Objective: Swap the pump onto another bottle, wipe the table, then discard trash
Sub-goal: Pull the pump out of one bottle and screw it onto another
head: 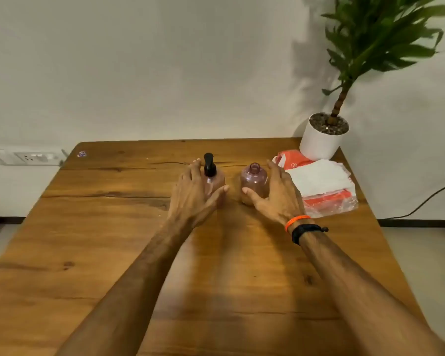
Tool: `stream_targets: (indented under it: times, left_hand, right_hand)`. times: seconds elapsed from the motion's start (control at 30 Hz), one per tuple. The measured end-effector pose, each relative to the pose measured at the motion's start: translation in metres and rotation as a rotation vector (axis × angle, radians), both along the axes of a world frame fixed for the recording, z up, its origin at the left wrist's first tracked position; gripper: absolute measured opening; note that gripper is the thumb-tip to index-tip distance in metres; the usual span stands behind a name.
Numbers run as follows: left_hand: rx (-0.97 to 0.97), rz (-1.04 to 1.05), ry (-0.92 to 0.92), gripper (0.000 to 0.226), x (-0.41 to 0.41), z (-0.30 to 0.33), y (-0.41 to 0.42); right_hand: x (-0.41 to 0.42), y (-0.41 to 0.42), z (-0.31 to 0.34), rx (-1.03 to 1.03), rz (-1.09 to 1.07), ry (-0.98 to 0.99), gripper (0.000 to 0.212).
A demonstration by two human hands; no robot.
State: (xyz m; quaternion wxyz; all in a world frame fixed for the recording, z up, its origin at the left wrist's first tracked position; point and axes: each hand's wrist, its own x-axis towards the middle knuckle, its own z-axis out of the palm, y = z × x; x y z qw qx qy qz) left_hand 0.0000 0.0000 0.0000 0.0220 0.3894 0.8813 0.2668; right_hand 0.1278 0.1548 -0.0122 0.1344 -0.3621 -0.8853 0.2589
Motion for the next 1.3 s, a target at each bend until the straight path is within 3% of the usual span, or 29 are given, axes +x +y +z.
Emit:
stream_targets:
  times: [0.23,0.4,1.17,1.3]
  left_hand:
    - [0.289,0.034,-0.054,0.084,-0.007,-0.046,0.017]
    - [0.375,0.062,-0.029,0.086,-0.011,-0.063,0.017]
    - [0.395,0.109,-0.103,0.088,0.022,-0.067,-0.049]
    - [0.431,0.111,-0.136,0.082,0.023,-0.073,-0.049]
  right_hand:
    - [-0.018,0.009,-0.042,0.015,-0.020,0.226,0.082]
    - [-0.020,0.012,-0.054,0.052,-0.053,0.350,0.078]
    - [0.033,-0.025,-0.047,0.047,-0.039,0.318,0.091]
    - [0.035,-0.031,-0.032,0.128,-0.051,0.409,0.091]
